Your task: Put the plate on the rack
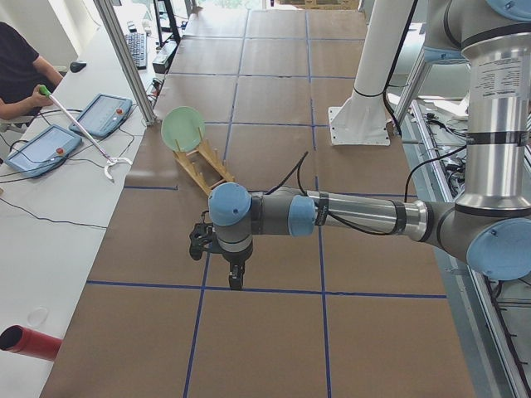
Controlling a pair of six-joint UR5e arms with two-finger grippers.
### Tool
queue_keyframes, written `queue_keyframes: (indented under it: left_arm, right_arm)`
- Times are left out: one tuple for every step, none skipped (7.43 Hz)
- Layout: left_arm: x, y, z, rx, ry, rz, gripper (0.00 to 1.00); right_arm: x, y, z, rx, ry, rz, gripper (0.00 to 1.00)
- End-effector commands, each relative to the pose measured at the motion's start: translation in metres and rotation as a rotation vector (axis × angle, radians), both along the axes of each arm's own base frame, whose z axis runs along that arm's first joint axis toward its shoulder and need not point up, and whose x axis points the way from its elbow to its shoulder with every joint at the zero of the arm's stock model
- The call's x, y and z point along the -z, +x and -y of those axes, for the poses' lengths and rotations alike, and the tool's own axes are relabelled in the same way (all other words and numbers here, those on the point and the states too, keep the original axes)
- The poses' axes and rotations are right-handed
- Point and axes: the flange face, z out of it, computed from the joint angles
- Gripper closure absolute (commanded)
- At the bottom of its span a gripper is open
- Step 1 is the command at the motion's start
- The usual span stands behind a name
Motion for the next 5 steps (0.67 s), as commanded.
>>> queue_keyframes:
  left_arm:
    - [-0.014,0.001,-0.005,-0.032,-0.036,-0.005,0.00]
    - [-0.022,0.002,-0.006,-0.031,-0.052,-0.007,0.00]
    - [-0.025,0.002,-0.005,-0.031,-0.046,-0.008,0.00]
    - [-0.024,0.002,-0.004,-0.028,-0.037,-0.011,0.00]
    - [-0.014,0.001,0.001,-0.027,-0.019,-0.004,0.00]
  right_arm:
    - [-0.001,0.000,0.000,0.000,-0.002,0.000,0.00]
    - [0.000,0.000,0.000,0.000,0.000,0.000,0.00]
    - [0.000,0.000,0.000,0.000,0.000,0.000,0.00]
    - [0.001,0.000,0.001,0.000,0.001,0.000,0.00]
    - [0.000,0.000,0.000,0.000,0.000,0.000,0.00]
